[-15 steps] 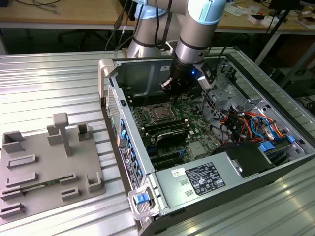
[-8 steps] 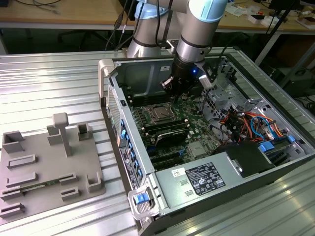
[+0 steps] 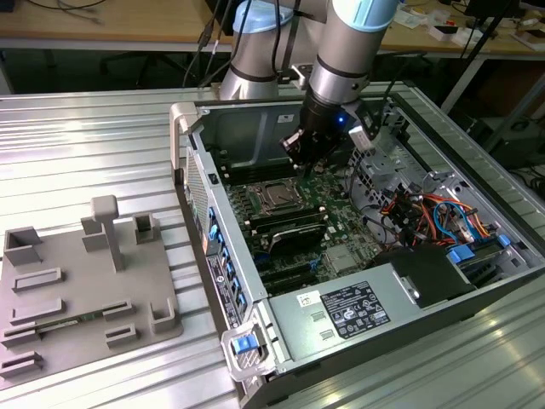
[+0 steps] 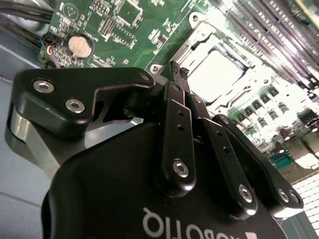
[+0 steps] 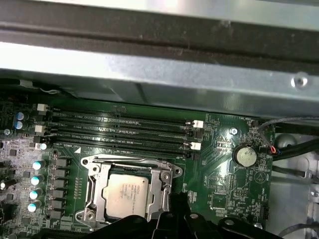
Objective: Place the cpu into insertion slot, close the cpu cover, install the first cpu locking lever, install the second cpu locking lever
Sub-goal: 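Install the second cpu locking lever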
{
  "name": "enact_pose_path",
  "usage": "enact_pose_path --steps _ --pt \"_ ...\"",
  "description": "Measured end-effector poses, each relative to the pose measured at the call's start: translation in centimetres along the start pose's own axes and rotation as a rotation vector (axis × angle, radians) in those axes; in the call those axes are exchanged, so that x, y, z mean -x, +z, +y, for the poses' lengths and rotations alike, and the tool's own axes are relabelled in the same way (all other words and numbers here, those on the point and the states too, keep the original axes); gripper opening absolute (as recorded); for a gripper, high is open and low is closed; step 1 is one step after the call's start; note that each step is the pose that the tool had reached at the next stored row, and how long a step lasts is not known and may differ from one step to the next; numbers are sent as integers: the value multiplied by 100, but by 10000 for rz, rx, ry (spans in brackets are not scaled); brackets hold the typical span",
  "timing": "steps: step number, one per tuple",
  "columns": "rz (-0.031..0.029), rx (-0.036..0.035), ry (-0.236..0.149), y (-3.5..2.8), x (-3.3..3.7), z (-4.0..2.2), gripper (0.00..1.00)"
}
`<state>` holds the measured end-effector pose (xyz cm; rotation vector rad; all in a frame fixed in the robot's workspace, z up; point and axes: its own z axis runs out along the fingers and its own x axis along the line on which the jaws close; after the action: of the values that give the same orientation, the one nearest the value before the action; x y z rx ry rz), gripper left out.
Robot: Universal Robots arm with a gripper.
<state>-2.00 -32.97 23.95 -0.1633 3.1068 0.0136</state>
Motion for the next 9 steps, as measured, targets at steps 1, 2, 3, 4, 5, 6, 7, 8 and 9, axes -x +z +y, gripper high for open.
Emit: enact_pose_path --steps 1,2,3,4,5,6,7,8,9 --pt "0 -2 1 0 -2 -15 11" --pt "1 -6 1 -1 -4 -35 11" --pt "1 -12 1 -1 -5 -51 11" --pt "4 -26 0 -2 -8 -81 11" --pt "3 -25 0 -2 -12 -132 11" --pt "2 -25 -1 -2 -16 -171 11" --pt "3 -31 -1 -2 -21 -221 11" --pt "5 -44 0 -3 -24 -242 11" --pt "6 -55 -1 -3 -25 -258 11"
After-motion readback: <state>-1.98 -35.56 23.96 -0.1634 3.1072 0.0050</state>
